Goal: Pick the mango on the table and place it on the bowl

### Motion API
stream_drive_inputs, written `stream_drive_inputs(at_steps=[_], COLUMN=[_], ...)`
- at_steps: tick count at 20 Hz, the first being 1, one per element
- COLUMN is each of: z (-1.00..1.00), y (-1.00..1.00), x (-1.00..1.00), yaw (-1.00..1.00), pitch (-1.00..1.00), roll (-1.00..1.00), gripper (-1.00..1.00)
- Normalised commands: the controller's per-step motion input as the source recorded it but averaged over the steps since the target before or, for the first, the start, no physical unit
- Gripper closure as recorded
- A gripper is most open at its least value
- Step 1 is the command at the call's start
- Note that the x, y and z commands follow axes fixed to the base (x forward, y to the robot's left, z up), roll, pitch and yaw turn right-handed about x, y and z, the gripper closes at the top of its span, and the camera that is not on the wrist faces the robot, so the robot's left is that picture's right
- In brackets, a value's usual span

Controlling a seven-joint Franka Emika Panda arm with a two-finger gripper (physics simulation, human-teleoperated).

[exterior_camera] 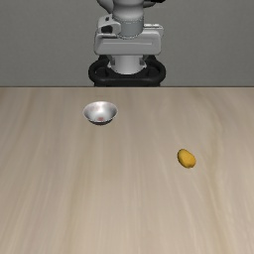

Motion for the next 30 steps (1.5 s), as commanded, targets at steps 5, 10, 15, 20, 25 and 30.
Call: stream_drive_inputs(at_steps=[5, 10, 15, 20, 25, 30], z=[0.0, 0.0, 0.0, 0.0, 0.0, 0.0], y=[1.0, 1.0, 1.0, 0.2, 0.0, 0.0], x=[0.0, 0.0, 0.0, 0.8, 1.0, 1.0], yaw=[0.0, 0.0, 0.0, 0.0, 0.0, 0.0], pitch=[0.0, 0.0, 0.0, 0.0, 0.0, 0.0], roll=[0.0, 0.0, 0.0, 0.0, 0.0, 0.0], gripper=[-1.0, -1.0, -1.0, -1.0, -1.0, -1.0])
